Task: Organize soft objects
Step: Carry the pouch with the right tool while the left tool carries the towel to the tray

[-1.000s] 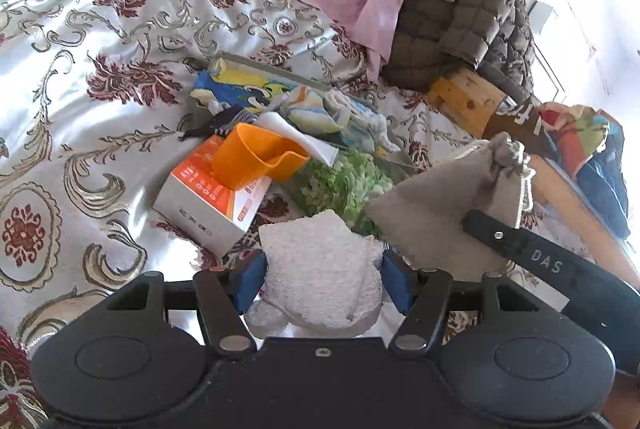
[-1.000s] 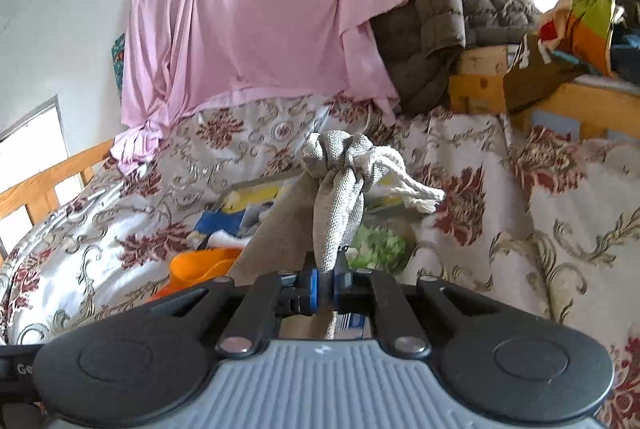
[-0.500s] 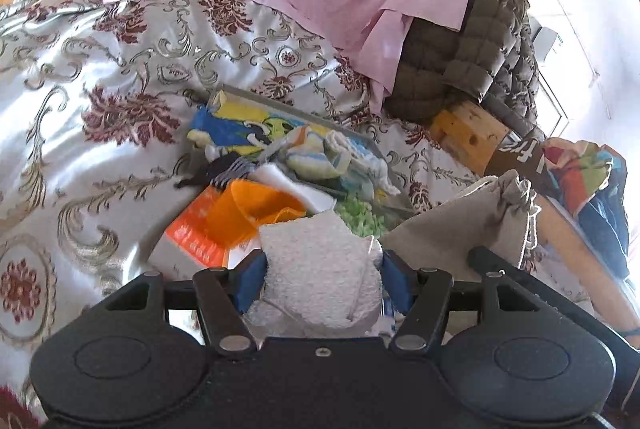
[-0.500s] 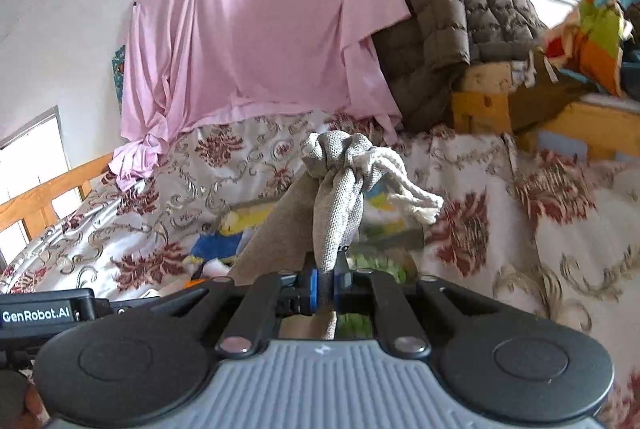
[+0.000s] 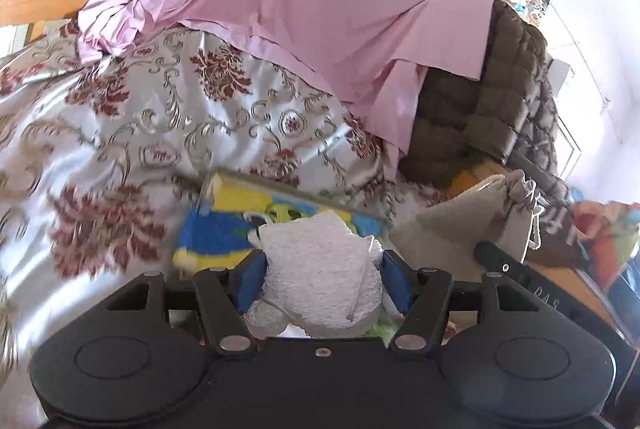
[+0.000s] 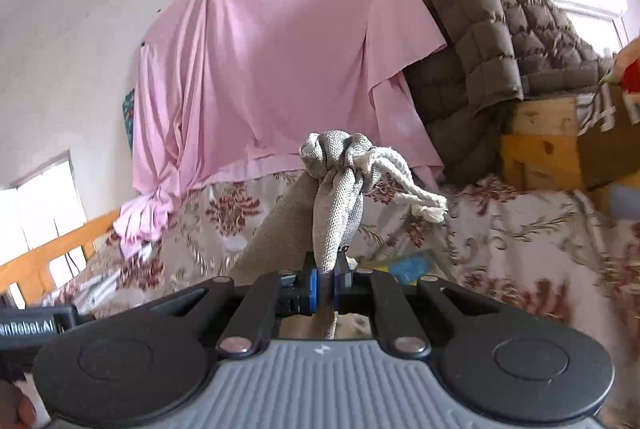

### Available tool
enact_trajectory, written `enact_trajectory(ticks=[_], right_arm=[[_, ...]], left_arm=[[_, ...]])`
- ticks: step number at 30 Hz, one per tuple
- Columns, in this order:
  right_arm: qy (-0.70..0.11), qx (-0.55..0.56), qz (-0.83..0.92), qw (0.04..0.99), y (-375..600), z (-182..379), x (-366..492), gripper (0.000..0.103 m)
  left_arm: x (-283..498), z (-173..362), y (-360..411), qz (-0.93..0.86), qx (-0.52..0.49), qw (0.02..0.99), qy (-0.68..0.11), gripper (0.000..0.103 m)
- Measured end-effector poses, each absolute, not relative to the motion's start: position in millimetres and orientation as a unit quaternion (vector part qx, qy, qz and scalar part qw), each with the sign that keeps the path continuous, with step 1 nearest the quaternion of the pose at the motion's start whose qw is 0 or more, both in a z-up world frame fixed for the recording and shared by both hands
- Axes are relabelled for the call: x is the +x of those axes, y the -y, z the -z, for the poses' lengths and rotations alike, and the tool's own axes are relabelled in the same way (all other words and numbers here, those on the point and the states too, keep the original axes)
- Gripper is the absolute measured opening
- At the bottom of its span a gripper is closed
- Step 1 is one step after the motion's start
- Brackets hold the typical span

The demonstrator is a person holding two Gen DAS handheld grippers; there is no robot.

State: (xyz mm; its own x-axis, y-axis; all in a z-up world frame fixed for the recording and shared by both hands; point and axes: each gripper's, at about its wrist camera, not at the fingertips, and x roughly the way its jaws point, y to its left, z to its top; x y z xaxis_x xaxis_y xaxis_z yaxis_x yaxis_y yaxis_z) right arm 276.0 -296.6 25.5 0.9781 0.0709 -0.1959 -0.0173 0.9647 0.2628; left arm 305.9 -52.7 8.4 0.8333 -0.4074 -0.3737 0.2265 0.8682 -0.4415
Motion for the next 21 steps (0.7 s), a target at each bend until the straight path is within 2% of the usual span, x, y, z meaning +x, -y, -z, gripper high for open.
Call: enact_trajectory(ticks=[6,12,21], right_arm=[[-0.120,0.155,-0.025,0.980,302.3,-7.2,331.1,0.008],[-0.177,0.165,-0.018,0.970,307.8,19.6,371.9,0.008],[-0.236,0.152,-0.028,0.959,298.6,41.9,401.3,0.008]], left_arm=[[371.7,2.4,55.6,0.167,-0.188,0.935,-0.249,0.064],[426.3,24.8,64.8,0.166,-0.187,0.928,-0.276,0.064],[462.5,49.1,76.7,0.152,-0.175,0.924,-0.303,0.064]])
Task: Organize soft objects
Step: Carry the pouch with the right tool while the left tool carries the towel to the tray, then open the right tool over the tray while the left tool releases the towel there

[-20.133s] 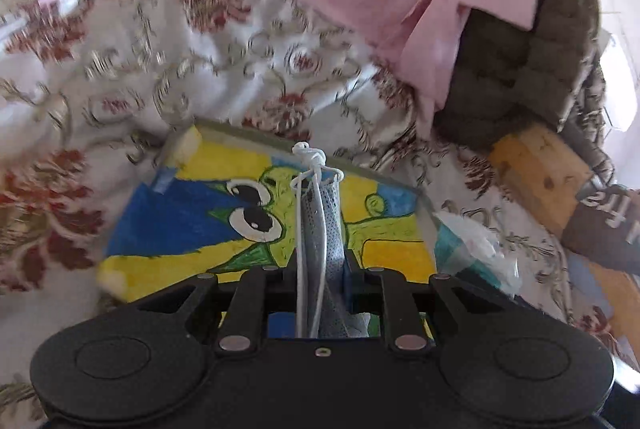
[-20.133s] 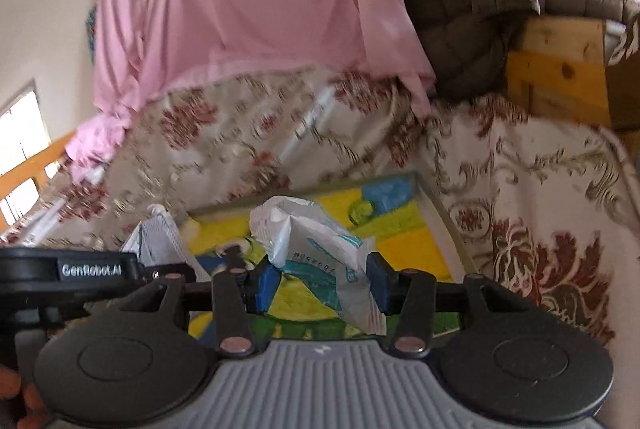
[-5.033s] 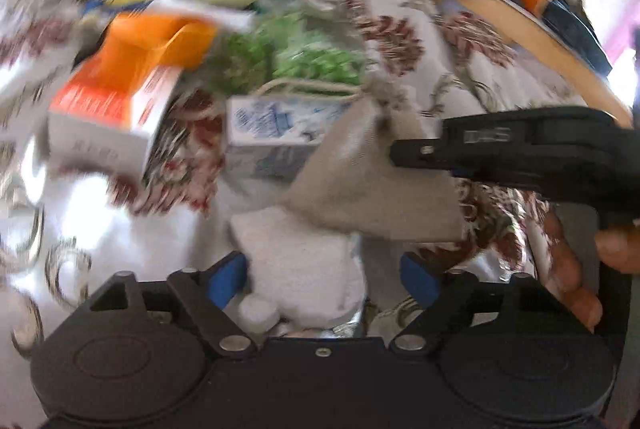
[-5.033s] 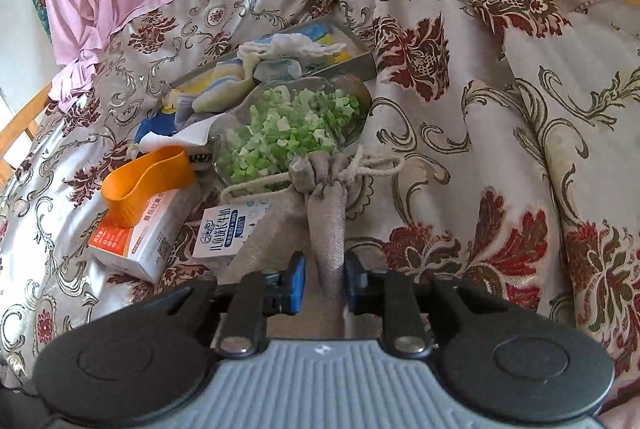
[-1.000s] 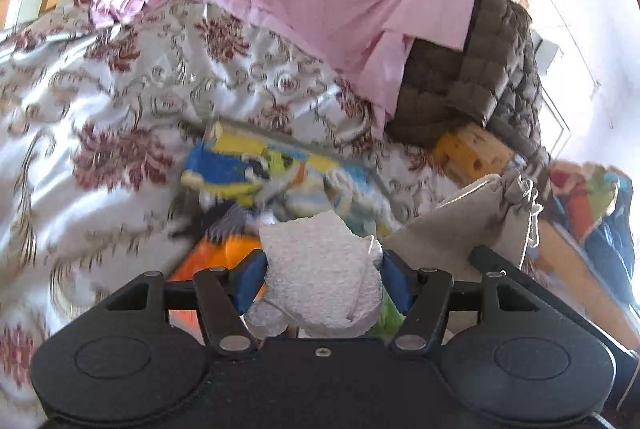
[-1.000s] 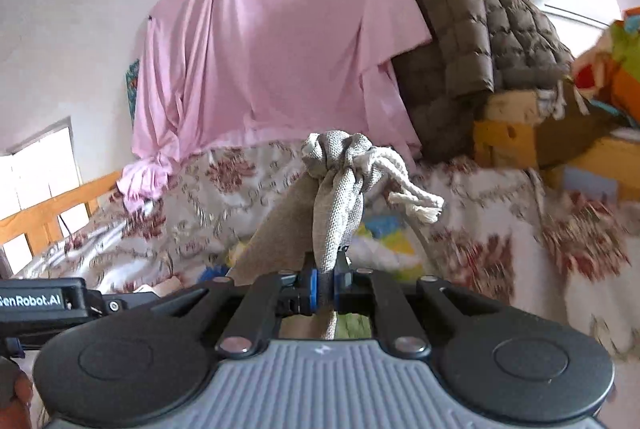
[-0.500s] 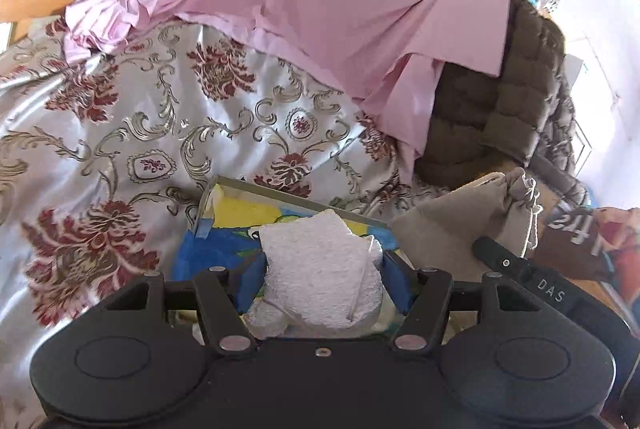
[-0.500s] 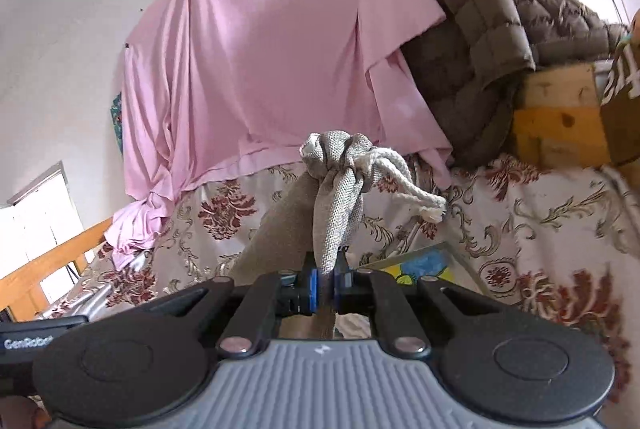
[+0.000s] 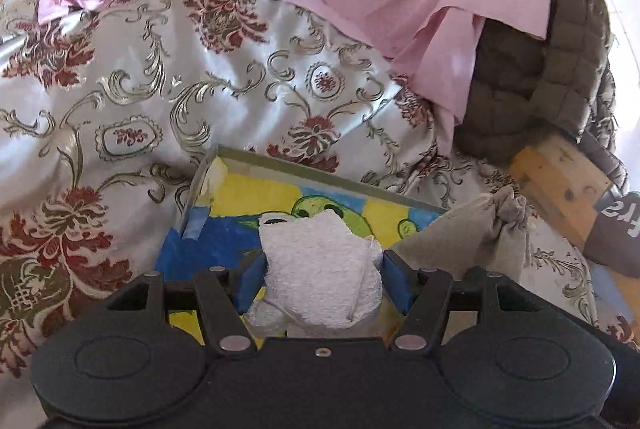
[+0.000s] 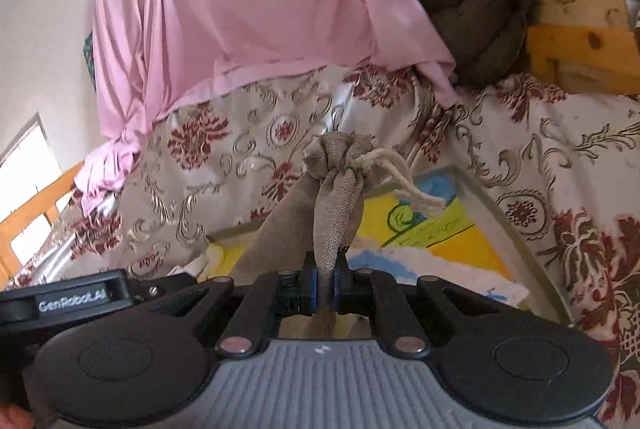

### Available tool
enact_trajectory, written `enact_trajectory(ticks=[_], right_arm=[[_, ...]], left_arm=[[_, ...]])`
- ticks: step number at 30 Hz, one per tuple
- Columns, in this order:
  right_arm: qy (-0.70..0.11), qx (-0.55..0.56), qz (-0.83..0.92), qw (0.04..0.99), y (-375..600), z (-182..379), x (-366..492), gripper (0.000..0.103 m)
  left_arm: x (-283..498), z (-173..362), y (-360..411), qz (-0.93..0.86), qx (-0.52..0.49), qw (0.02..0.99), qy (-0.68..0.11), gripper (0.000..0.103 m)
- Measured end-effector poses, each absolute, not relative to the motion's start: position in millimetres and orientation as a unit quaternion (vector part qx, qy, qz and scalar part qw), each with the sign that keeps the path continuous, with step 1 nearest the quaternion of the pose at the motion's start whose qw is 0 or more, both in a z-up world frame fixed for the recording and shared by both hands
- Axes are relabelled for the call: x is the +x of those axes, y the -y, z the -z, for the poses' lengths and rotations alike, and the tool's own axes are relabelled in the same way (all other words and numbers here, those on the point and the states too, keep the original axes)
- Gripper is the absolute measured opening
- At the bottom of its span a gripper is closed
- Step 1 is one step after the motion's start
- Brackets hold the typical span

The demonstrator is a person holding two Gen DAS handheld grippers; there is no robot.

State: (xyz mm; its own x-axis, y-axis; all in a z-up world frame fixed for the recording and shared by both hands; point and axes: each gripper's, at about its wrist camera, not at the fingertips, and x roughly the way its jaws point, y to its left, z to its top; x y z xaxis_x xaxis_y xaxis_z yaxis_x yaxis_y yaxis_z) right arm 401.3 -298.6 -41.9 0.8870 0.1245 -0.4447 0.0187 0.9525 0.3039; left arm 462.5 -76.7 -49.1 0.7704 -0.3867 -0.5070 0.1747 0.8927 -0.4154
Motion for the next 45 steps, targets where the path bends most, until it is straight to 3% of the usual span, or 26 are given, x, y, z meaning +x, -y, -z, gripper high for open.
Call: enact_trajectory(ticks=[20,28,34,36,45], right_arm=[[-0.290,0.129,-0.023,0.948,298.2,51.8,419.0,0.012],[-0.294,0.140,-0.028,0.945,305.0,47.5,418.2,0.037],[-0.282,0.150,-0.028,0.947,316.5,36.7,409.5,0.064],[-0.275,0.151,-0.020,0.949,320.6,31.1,404.3,0.077],[-0.223,0.161,-0.006,0.961,338.2,-3.3,364.0,0.099]], left_arm=[[488.8,71.8,94.5,0.097,-0.132,0.910,-0.380,0.065],[486.4,72.4,92.3,0.086,-0.135,0.908,-0.388,0.066],[480.9,66.4,90.1,0.079,-0.139,0.909,-0.384,0.078],[477.6,62.5,89.2,0.079,-0.140,0.910,-0.382,0.080],[434.5,24.2,88.8,0.095,-0.117,0.931,-0.334,0.092]])
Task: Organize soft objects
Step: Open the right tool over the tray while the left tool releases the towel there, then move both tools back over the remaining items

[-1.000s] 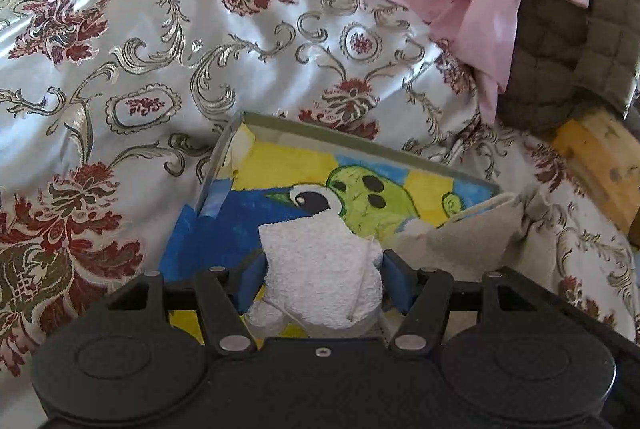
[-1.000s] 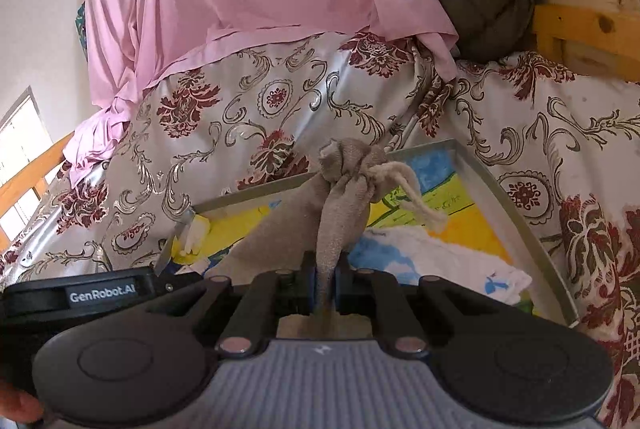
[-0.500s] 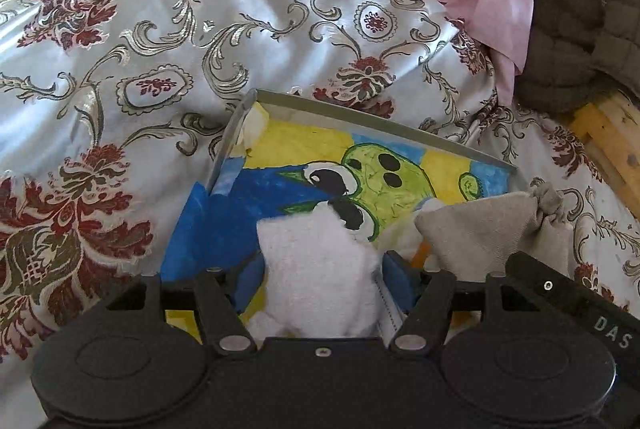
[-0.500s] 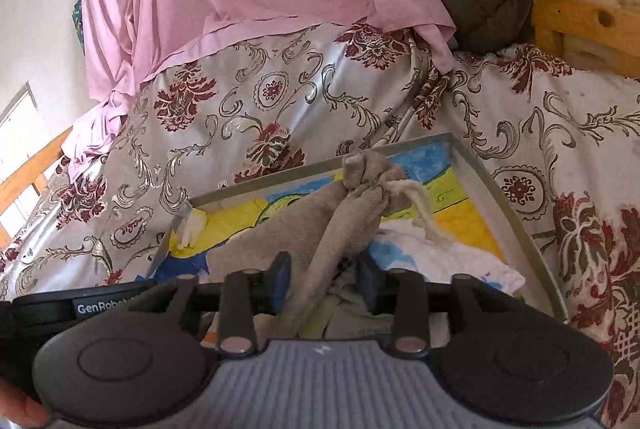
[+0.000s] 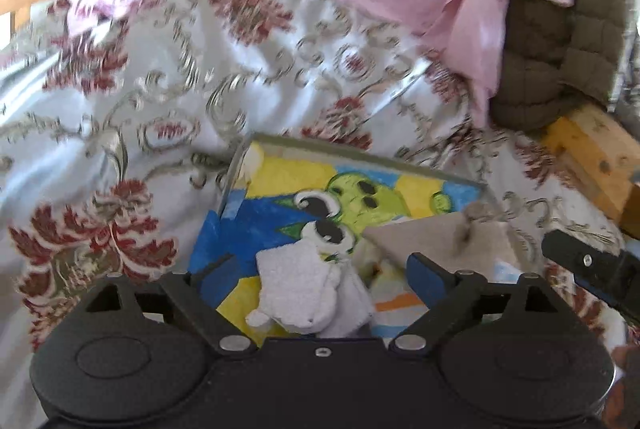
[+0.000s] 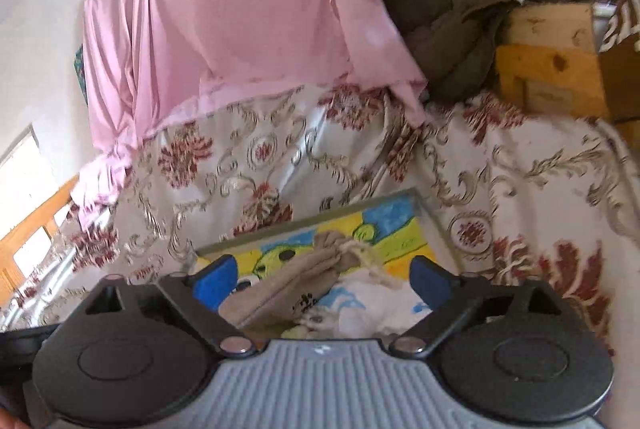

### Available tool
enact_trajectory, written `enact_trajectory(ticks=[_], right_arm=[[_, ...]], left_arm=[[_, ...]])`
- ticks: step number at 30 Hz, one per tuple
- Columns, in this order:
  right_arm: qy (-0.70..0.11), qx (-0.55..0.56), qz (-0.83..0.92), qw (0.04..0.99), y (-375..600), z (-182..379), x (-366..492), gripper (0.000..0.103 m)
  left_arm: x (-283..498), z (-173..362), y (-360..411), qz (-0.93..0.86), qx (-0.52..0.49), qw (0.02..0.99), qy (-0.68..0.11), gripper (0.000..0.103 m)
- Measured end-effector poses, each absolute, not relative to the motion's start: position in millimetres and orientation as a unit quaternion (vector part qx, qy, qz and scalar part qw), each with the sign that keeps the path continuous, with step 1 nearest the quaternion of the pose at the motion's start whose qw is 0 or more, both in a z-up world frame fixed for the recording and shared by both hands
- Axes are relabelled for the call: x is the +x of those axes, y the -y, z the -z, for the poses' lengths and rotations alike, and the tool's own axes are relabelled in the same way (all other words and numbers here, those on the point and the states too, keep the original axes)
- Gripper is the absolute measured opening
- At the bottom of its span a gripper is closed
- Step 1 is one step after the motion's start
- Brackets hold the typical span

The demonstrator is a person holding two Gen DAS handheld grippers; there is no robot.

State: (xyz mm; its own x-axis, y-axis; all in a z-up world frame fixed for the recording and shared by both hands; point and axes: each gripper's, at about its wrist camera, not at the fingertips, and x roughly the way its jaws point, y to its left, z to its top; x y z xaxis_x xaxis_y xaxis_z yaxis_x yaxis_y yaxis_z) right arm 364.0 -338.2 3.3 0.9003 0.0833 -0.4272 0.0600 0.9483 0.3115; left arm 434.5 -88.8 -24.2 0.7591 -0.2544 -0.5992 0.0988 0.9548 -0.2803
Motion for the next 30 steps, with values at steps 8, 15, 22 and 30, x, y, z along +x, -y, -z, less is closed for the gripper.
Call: enact_trajectory(ticks=[8,15,22,30], right_arm=[[-0.171,0.146,-0.009,0.974,339.2,-36.2,308.6,0.103],[-0.097,0.118,-0.008,0.988,329.1,-47.7,242.5,0.103],[-0.021,0.047,0.010,0.999,295.6,-40.1,176.4,0.103],[-0.016,0.072,-0.004,0.997,278.4,-26.6,120.0,0.103]], left_arm=[[367.3,-12.2,84.8,0.098,-0.108,0.951,-0.272,0.102],[303.9,-24.9,73.4,0.087,-0.118,0.960,-0.239,0.102],[232.0,-25.9,73.3,0.034,-0.079,0.977,-0.197,0.102],[177.7,-27.7,59.2,0.010,-0.048,0.985,-0.167,0.102]])
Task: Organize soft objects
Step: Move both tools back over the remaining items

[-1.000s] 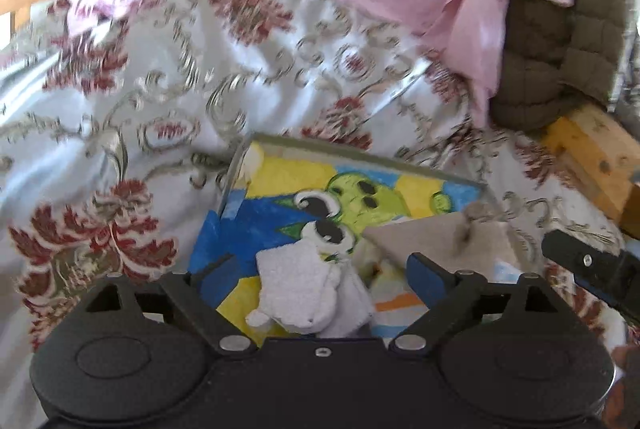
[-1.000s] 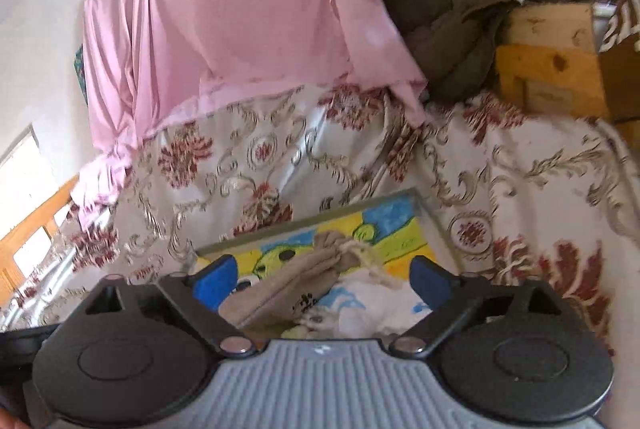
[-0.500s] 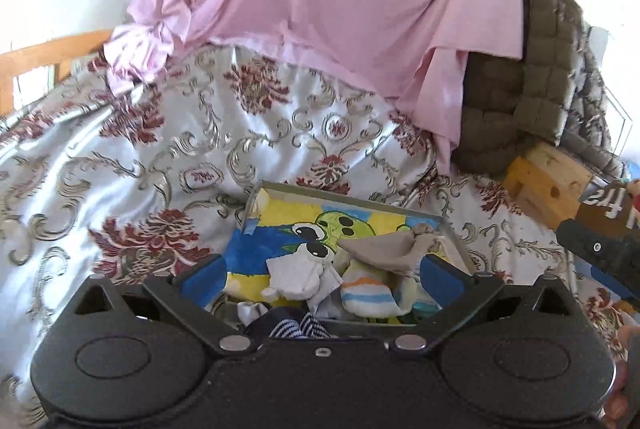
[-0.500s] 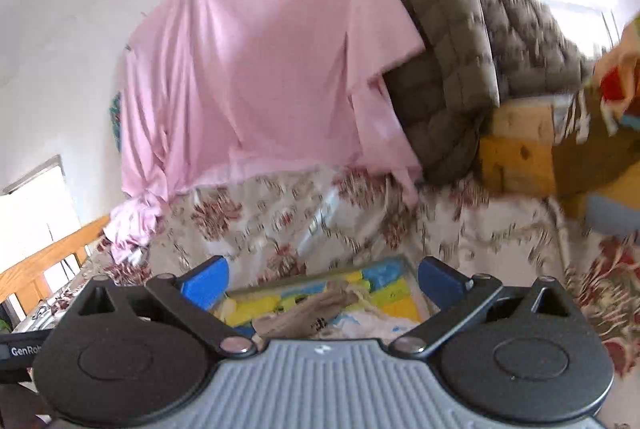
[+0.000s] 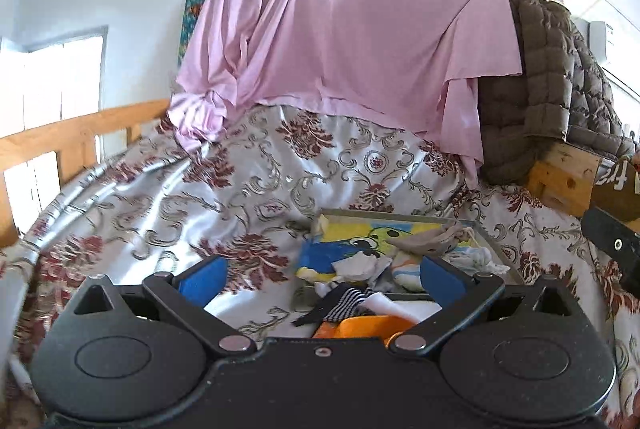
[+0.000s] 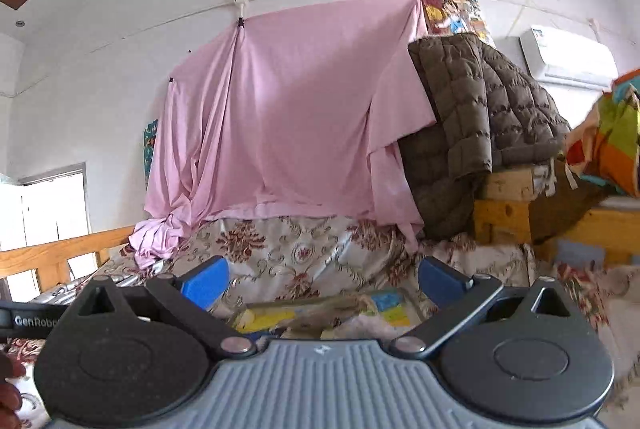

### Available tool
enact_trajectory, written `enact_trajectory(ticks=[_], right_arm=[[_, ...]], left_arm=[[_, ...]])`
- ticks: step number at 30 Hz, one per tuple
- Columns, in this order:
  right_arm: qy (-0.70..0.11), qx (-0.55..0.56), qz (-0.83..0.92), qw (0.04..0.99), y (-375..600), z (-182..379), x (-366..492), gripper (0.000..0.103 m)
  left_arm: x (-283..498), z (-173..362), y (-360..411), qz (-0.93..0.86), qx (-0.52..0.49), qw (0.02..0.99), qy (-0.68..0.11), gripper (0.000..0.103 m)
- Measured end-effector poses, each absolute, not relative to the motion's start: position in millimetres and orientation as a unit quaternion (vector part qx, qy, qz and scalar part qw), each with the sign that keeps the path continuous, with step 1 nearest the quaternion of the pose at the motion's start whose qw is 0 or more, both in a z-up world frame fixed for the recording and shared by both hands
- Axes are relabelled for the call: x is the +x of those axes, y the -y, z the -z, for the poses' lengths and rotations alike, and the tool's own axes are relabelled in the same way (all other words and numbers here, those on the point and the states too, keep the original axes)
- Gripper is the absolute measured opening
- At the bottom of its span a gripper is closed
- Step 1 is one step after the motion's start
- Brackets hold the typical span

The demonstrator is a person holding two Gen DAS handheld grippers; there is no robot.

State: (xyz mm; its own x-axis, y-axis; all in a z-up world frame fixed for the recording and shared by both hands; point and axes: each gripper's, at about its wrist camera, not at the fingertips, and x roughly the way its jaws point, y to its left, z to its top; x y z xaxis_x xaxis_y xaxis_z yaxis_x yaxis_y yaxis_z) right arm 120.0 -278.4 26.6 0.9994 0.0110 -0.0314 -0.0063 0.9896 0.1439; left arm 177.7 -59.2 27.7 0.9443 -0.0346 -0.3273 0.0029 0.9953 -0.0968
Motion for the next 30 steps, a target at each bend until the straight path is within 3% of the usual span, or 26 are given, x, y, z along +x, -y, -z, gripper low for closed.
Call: enact_trajectory(ticks=[5,13,22,30], right_arm=[[-0.062,0.096,-0.007,0.993,274.6,-15.1,96.2,0.103],[-0.147,0.130,-0.023,0.980,270.7,3.3,81.9,0.103],[-0.207,0.073,0.018,0.975,250.7,20.4,90.3,0.103],[-0.234,0.077,0.002,0.969,252.2,29.3,106.3,0.103]], left_arm=[[153.7,-26.7,48.6,-0.002,-0.038,0.989,-0.146,0.102],[146.7,-11.8,31.4,0.019,-0.048,0.983,-0.175,0.102],[148.7,8.5,31.5,0.058,0.019,0.980,-0.189,0.102],[153.8,28.1,29.0,0.076,0.011,0.975,-0.209,0.102]])
